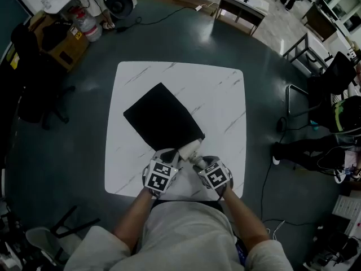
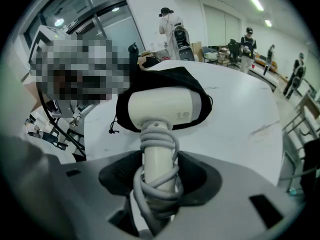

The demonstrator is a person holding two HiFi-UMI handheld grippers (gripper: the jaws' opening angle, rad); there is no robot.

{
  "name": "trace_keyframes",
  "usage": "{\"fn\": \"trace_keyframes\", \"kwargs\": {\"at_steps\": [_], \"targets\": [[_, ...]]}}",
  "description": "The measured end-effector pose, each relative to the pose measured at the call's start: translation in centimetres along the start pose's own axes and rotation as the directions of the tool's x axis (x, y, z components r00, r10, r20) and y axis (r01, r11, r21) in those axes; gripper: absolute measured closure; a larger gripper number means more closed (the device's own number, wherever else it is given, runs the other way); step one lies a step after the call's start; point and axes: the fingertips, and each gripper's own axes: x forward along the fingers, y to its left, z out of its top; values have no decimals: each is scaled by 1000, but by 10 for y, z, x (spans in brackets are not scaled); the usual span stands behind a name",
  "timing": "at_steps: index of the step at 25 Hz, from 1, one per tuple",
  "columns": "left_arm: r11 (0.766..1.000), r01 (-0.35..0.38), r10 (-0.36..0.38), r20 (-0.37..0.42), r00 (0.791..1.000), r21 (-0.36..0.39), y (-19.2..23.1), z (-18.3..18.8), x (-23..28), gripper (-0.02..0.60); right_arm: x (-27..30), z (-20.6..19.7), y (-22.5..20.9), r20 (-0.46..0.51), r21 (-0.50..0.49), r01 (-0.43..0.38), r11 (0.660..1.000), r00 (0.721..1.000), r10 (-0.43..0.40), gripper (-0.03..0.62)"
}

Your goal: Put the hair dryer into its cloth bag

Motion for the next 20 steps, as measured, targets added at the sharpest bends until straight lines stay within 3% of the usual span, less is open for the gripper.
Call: {"fn": "trace_keyframes", "kwargs": {"at_steps": [20], "targets": [[999, 28, -28, 19, 999, -16, -12, -10, -6, 565, 18, 35, 1, 29, 7, -7, 1000, 1000, 6, 364]]}}
